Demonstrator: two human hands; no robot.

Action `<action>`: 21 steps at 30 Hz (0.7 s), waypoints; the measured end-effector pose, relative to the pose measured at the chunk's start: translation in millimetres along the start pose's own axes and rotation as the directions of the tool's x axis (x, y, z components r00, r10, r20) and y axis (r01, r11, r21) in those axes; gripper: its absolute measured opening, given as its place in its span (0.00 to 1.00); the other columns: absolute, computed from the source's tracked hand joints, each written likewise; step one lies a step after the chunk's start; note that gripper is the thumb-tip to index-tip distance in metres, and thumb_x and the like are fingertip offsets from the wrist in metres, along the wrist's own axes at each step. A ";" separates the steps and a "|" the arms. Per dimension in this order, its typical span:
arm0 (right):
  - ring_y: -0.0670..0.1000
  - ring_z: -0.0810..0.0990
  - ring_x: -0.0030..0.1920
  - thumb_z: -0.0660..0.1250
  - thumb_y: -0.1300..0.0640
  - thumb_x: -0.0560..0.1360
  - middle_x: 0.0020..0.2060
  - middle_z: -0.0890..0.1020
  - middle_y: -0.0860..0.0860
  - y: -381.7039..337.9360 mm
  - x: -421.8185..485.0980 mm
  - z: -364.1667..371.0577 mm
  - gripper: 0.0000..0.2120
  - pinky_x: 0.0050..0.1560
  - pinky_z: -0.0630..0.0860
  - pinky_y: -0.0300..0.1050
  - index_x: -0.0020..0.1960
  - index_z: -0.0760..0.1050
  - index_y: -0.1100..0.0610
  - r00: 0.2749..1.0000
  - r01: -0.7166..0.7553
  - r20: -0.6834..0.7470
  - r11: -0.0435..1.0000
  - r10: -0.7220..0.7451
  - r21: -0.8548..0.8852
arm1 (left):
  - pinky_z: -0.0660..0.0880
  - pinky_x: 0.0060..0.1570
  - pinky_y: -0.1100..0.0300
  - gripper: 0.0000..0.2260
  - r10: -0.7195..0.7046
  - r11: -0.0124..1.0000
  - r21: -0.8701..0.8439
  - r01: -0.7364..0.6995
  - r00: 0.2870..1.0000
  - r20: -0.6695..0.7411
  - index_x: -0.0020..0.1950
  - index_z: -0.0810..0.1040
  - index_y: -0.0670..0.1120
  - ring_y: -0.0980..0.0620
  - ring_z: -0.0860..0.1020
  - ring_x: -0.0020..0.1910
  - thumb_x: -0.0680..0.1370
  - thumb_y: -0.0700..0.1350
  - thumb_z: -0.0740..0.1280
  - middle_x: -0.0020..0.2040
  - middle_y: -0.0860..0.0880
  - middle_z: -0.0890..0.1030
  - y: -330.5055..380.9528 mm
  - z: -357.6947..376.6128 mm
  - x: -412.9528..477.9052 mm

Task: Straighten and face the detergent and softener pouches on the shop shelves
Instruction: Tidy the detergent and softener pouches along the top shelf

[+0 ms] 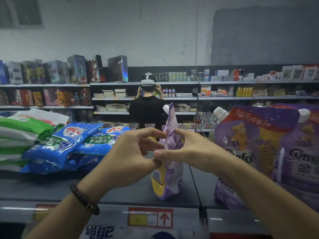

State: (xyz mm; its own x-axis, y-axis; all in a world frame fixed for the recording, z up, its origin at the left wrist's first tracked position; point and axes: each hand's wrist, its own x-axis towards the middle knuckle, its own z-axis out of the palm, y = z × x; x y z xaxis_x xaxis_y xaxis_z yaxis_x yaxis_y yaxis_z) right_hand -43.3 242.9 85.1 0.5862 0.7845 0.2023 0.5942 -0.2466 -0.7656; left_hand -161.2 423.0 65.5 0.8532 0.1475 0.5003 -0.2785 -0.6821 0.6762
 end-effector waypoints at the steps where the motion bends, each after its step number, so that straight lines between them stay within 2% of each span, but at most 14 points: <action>1: 0.28 0.82 0.44 0.81 0.34 0.66 0.40 0.86 0.33 0.2 1.3 0.4 0.23 0.50 0.77 0.26 0.49 0.78 0.47 1.000 0.004 0.003 1.000 -0.004 -0.009 | 0.85 0.54 0.51 0.24 0.004 1.000 -0.002 -0.004 1.000 -0.002 0.63 0.83 0.55 0.54 0.88 0.50 0.72 0.33 0.76 0.49 0.54 0.89 0.2 2.6 0.0; 2: 0.35 0.85 0.50 0.80 0.29 0.64 0.48 0.88 0.41 -1.3 2.9 1.6 0.30 0.59 0.81 0.37 0.55 0.80 0.49 1.000 0.011 -0.003 1.000 -0.011 -0.018 | 0.85 0.54 0.50 0.25 0.001 1.000 -0.020 -0.001 1.000 0.001 0.63 0.83 0.54 0.53 0.88 0.50 0.72 0.30 0.74 0.50 0.53 0.89 1.8 5.5 -1.1; 3: 0.42 0.86 0.54 0.79 0.27 0.63 0.52 0.88 0.47 -3.3 4.5 2.7 0.35 0.65 0.81 0.49 0.59 0.81 0.49 1.000 0.011 -0.017 1.000 -0.012 -0.017 | 0.86 0.54 0.49 0.26 -0.002 0.999 -0.035 0.002 1.000 0.000 0.64 0.84 0.53 0.52 0.89 0.49 0.72 0.29 0.73 0.50 0.52 0.89 2.8 8.6 -1.4; 4: 0.46 0.87 0.55 0.79 0.28 0.64 0.53 0.88 0.48 -4.0 6.1 3.4 0.33 0.66 0.80 0.55 0.59 0.82 0.48 1.000 0.018 -0.010 1.000 -0.018 0.001 | 0.86 0.54 0.47 0.26 -0.002 0.999 -0.052 0.001 1.000 -0.006 0.64 0.84 0.53 0.52 0.89 0.48 0.72 0.29 0.73 0.50 0.51 0.89 4.3 11.9 -1.7; 5: 0.47 0.87 0.55 0.79 0.31 0.68 0.52 0.89 0.47 -4.2 7.3 3.1 0.27 0.66 0.80 0.56 0.58 0.83 0.47 0.999 0.040 0.011 0.999 -0.040 0.025 | 0.86 0.54 0.45 0.25 0.006 0.998 -0.058 -0.007 1.000 -0.015 0.65 0.84 0.52 0.51 0.89 0.48 0.71 0.31 0.73 0.50 0.50 0.89 5.1 15.4 -1.1; 7: 0.49 0.88 0.54 0.78 0.38 0.73 0.50 0.89 0.48 -4.8 9.0 0.5 0.16 0.65 0.81 0.55 0.54 0.86 0.47 0.995 0.069 0.062 0.994 -0.074 0.079 | 0.85 0.53 0.44 0.25 0.027 0.998 -0.057 -0.029 0.999 -0.031 0.66 0.84 0.53 0.51 0.89 0.48 0.70 0.37 0.72 0.51 0.52 0.89 5.8 21.3 0.5; 9: 0.49 0.89 0.52 0.78 0.42 0.75 0.48 0.90 0.49 -5.8 10.1 -2.8 0.12 0.61 0.82 0.50 0.50 0.87 0.48 0.994 0.070 0.076 0.993 -0.077 0.098 | 0.86 0.53 0.45 0.25 0.047 0.997 -0.051 -0.049 0.998 -0.038 0.67 0.84 0.53 0.52 0.89 0.49 0.71 0.38 0.71 0.52 0.53 0.89 6.3 24.5 2.1; 13: 0.51 0.89 0.48 0.78 0.40 0.73 0.45 0.89 0.52 -5.5 9.6 -7.4 0.17 0.59 0.82 0.50 0.49 0.87 0.54 0.999 0.036 0.010 0.996 -0.037 0.080 | 0.86 0.49 0.53 0.19 0.057 0.998 -0.002 -0.058 0.998 -0.024 0.62 0.87 0.52 0.56 0.88 0.46 0.76 0.33 0.72 0.47 0.55 0.89 7.9 21.0 6.9; 16: 0.47 0.88 0.44 0.77 0.34 0.72 0.42 0.89 0.47 -11.1 7.6 -8.9 0.19 0.53 0.84 0.50 0.46 0.87 0.51 0.990 0.036 -0.135 0.999 -0.034 0.018 | 0.82 0.38 0.60 0.09 0.008 0.998 0.057 -0.005 0.999 -0.049 0.54 0.87 0.50 0.61 0.85 0.35 0.80 0.36 0.73 0.39 0.56 0.87 5.5 6.0 18.4; 19: 0.44 0.87 0.48 0.73 0.27 0.66 0.46 0.88 0.43 -22.5 3.9 -15.3 0.27 0.53 0.85 0.53 0.49 0.87 0.48 0.960 0.101 -0.249 0.987 -0.130 -0.126 | 0.85 0.43 0.56 0.04 0.051 0.983 0.182 -0.025 0.989 -0.139 0.52 0.86 0.54 0.59 0.87 0.39 0.80 0.45 0.75 0.42 0.56 0.88 -1.4 -11.9 41.1; 21: 0.41 0.85 0.49 0.75 0.28 0.67 0.46 0.87 0.41 -34.2 -0.2 -23.1 0.25 0.50 0.85 0.48 0.52 0.86 0.46 0.936 0.080 -0.313 0.964 -0.160 -0.253 | 0.85 0.47 0.54 0.05 0.094 0.959 0.281 -0.040 0.978 -0.184 0.52 0.85 0.55 0.57 0.86 0.42 0.79 0.46 0.76 0.45 0.55 0.87 -9.3 -23.1 58.0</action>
State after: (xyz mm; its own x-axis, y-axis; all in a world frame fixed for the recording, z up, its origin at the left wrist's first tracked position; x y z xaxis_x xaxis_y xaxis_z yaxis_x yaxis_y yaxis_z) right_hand -51.1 238.1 125.3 0.6259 0.5958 0.5032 0.7594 -0.3189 -0.5671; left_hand -119.3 454.4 100.7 0.7273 0.2119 0.6528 -0.1772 -0.8609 0.4769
